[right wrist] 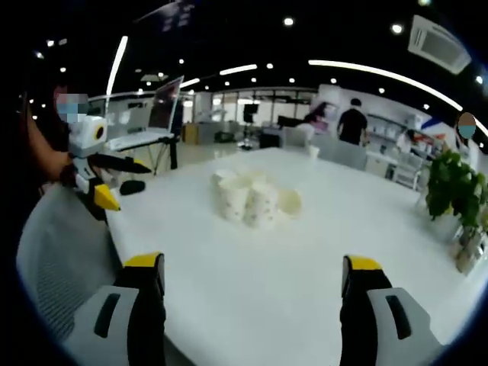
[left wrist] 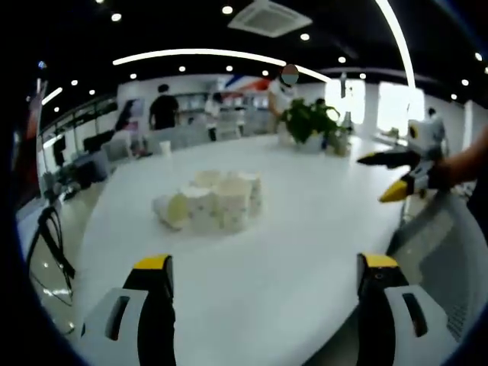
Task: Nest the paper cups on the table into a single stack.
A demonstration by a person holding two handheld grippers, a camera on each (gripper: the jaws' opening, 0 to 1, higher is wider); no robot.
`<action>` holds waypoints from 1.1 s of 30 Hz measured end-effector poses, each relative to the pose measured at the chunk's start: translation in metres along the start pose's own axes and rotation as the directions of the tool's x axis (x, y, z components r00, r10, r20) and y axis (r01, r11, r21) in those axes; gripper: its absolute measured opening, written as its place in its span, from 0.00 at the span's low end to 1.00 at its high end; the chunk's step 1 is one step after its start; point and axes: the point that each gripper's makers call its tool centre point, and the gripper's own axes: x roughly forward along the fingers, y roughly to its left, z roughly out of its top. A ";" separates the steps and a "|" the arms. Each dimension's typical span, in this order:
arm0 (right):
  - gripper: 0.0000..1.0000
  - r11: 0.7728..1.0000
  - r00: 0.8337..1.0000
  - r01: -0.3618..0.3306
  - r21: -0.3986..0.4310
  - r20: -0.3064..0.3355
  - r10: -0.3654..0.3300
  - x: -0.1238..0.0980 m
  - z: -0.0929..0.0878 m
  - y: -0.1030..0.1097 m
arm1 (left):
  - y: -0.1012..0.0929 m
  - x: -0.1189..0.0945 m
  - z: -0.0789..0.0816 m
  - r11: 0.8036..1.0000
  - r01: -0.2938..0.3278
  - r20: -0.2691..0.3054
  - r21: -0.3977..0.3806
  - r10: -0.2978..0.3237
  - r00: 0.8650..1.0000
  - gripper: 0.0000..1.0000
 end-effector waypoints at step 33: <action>0.92 1.000 1.000 -0.002 0.007 0.003 0.002 0.000 0.000 0.000 | 0.001 0.000 0.001 1.000 -0.001 0.004 -0.018 0.001 1.000 0.97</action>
